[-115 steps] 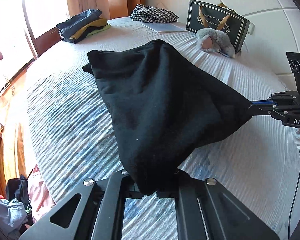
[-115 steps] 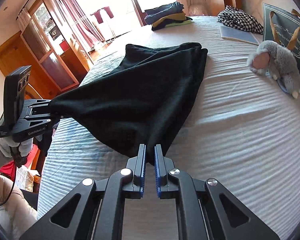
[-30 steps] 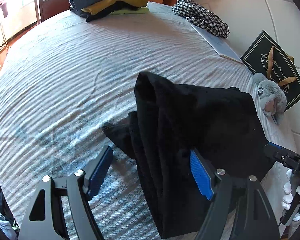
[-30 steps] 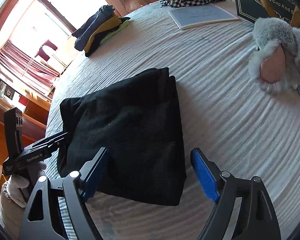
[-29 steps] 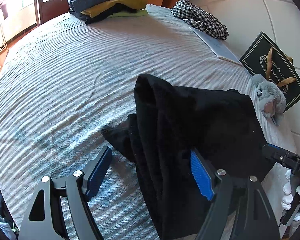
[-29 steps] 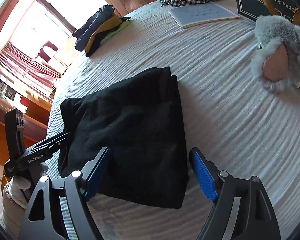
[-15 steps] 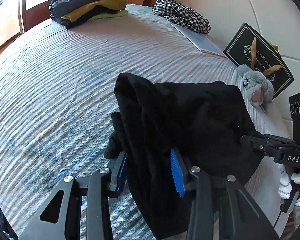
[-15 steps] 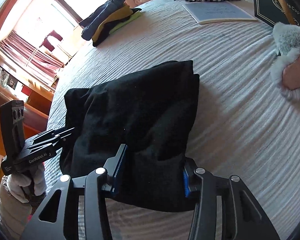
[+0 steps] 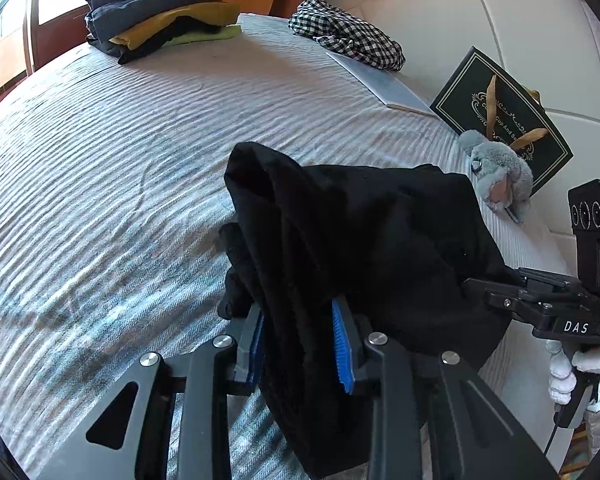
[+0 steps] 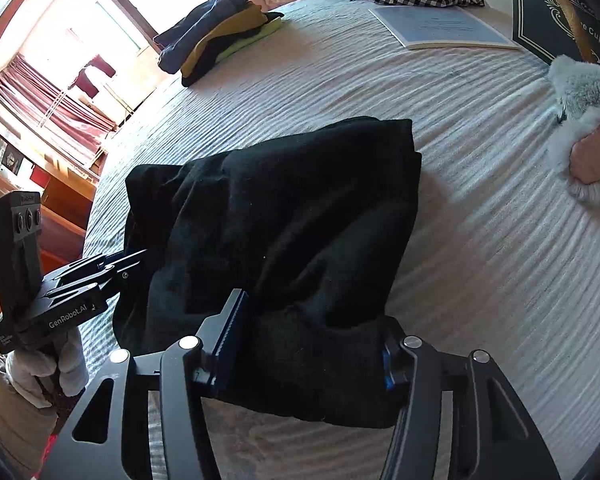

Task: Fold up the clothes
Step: 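Grasp the folded black bundle with the left gripper while the right gripper grasps its other side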

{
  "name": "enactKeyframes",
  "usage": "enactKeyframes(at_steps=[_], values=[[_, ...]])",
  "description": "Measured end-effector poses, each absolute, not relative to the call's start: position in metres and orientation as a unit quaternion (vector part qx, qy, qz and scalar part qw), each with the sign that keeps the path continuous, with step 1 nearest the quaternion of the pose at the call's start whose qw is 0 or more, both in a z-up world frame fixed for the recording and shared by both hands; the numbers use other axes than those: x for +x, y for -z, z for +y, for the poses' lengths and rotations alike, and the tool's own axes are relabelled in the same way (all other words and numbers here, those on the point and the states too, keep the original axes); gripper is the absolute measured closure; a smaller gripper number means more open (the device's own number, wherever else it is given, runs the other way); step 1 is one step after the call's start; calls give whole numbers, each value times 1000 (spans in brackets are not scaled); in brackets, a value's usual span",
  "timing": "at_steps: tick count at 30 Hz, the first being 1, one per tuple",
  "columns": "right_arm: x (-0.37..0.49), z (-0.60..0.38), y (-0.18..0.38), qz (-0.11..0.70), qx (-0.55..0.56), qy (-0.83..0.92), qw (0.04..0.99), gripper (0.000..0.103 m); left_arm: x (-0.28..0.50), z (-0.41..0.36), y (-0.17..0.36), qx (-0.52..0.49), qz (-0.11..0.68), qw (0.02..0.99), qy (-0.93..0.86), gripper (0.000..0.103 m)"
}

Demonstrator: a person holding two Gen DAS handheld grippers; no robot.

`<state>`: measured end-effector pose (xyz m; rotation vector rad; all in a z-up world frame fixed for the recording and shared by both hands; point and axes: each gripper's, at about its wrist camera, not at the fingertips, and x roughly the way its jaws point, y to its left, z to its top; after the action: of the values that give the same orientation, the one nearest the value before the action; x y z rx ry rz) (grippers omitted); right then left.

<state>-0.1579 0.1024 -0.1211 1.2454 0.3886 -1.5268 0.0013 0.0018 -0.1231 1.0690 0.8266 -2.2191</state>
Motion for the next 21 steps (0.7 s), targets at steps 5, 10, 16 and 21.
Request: enactKeyframes(at_steps=[5, 10, 16, 21], values=[[-150, 107, 122, 152, 527, 661, 513, 52, -2, -11, 126, 395, 290, 215, 845, 76], [-146, 102, 121, 146, 530, 685, 479, 57, -11, -23, 121, 429, 262, 165, 849, 80], [-140, 96, 121, 138, 532, 712, 436, 58, -19, -33, 121, 448, 247, 126, 850, 79], [-120, 92, 106, 168, 499, 738, 423, 70, -17, -24, 101, 432, 217, 133, 865, 83]])
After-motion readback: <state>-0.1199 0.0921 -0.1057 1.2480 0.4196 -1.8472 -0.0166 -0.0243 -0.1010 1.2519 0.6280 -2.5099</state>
